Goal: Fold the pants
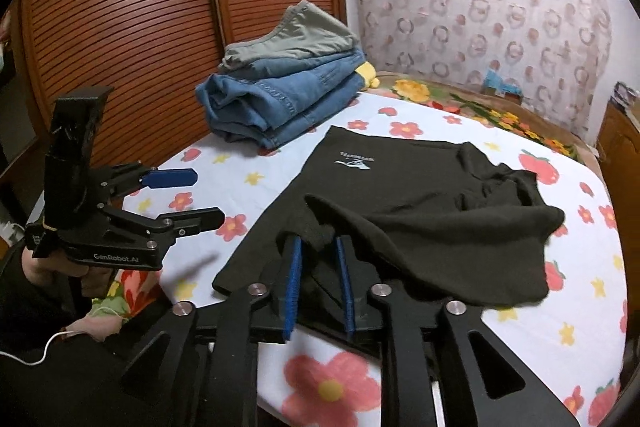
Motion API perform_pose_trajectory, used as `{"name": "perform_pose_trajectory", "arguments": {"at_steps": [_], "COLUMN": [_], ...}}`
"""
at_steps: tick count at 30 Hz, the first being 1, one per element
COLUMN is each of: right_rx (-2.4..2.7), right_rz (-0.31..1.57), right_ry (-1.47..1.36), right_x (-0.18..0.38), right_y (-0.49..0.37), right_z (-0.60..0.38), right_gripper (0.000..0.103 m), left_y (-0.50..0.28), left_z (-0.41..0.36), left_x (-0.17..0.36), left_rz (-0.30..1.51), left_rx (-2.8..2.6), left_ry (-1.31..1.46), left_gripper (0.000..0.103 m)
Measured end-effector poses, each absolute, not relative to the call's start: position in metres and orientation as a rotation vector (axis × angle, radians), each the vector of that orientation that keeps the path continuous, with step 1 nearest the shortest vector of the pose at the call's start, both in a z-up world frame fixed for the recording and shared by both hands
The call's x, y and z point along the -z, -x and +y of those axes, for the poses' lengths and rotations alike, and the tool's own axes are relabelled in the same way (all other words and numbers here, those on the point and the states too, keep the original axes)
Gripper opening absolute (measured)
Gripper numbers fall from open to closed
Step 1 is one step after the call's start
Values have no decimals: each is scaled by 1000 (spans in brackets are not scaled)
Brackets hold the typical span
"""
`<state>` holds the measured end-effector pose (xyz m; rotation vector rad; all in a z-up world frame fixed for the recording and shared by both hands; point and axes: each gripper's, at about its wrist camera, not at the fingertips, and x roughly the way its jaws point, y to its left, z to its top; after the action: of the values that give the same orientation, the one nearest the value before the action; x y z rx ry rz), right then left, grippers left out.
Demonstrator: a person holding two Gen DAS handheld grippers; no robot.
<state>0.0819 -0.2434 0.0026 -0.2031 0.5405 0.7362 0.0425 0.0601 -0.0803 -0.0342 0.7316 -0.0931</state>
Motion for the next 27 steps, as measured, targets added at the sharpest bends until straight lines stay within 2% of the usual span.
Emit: {"name": "perform_pose_trajectory", "arguments": {"at_steps": [2,23,27], "right_rx": [-711,-461,-439], "right_rz": [540,550,571], "right_ry": [195,139,131], "right_x": [-4,10,12], "right_y": [-75,-90,-96], "right_z": [-245,-291,-290], "right_gripper": [32,37,37], "left_y": [-44,-59,-62], "left_z": [55,0,-9], "left_x": [79,62,67], "left_rz": [730,696,714], "left_rx": [101,277,315], "left_ry": [27,11,3], "left_gripper": [79,79,67]}}
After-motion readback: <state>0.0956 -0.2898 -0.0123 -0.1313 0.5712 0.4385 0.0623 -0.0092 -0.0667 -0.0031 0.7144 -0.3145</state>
